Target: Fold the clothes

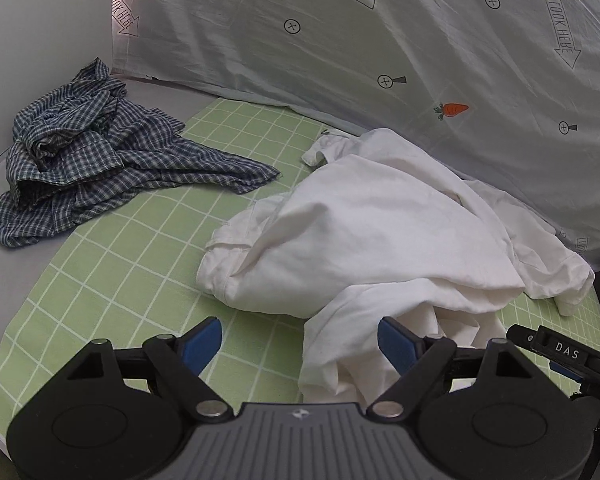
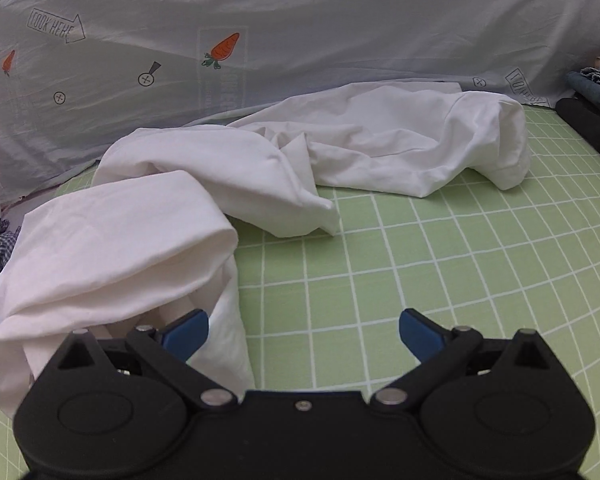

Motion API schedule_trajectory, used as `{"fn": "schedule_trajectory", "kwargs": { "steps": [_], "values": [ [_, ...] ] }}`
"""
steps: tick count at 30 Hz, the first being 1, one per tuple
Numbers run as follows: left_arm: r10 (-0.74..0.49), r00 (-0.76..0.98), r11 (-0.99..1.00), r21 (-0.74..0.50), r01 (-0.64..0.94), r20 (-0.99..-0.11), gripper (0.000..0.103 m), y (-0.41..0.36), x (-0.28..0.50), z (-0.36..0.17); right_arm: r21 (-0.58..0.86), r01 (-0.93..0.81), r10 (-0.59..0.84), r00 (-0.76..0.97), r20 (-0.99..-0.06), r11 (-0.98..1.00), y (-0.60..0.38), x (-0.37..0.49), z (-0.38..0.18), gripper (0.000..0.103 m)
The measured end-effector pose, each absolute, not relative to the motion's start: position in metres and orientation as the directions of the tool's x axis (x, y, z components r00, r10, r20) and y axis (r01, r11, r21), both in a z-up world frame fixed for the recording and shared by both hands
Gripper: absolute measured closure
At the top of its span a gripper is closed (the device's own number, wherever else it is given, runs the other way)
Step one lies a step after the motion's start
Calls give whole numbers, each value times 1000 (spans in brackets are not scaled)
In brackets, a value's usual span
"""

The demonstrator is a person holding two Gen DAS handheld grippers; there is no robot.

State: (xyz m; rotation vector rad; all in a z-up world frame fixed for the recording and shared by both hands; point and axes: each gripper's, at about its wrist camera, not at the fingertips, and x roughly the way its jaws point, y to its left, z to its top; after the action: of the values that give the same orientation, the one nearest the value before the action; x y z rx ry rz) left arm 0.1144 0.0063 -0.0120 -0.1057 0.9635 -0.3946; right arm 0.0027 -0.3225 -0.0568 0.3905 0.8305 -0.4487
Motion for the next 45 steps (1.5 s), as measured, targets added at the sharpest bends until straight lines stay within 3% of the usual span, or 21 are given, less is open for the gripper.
{"fn": "schedule_trajectory", "kwargs": {
  "steps": [2, 4, 11, 14, 16, 19, 24, 26, 31, 37, 45],
  "values": [
    [-388, 493, 919, -287, 269, -779, 19, 17, 124, -17, 148, 518, -217, 576, -788, 842, -307, 8, -63, 8],
    [-403, 483, 914, -317, 253, -777, 19, 26, 133, -23, 130, 522, -220, 556, -802, 843, -299, 13, -69, 22],
    [-490, 428, 854, -516, 65, -759, 26, 52, 177, -51, 84, 524, -239, 518, -821, 848, -297, 33, -81, 46],
    [-525, 394, 816, -578, -19, -754, 26, 54, 190, -68, 67, 511, -229, 495, -838, 857, -296, 44, -90, 61],
    [-540, 378, 797, -601, -57, -752, 27, 53, 198, -78, 52, 497, -228, 484, -845, 866, -292, 50, -94, 76],
    [-537, 383, 795, -603, -68, -751, 35, 48, 206, -85, 17, 471, -235, 473, -849, 882, -286, 58, -99, 87],
    [-502, 421, 806, -585, -87, -755, 73, 52, 215, -87, -41, 454, -298, 513, -805, 890, -289, 52, -89, 95],
    [-479, 444, 816, -571, -93, -757, 80, 56, 217, -85, -112, 474, -387, 535, -751, 873, -295, 45, -74, 96],
    [-418, 499, 838, -534, -112, -759, 84, 68, 224, -80, -303, 606, -656, 528, -539, 736, -329, 23, -22, 96],
    [-336, 552, 864, -483, -142, -763, 85, 93, 225, -70, -415, 780, -883, 395, -256, 469, -383, -13, 40, 96],
    [-262, 567, 909, -397, -128, -781, 85, 99, 213, -70, -301, 833, -856, 336, -393, 465, -422, -42, 19, 95]
  ]
}}
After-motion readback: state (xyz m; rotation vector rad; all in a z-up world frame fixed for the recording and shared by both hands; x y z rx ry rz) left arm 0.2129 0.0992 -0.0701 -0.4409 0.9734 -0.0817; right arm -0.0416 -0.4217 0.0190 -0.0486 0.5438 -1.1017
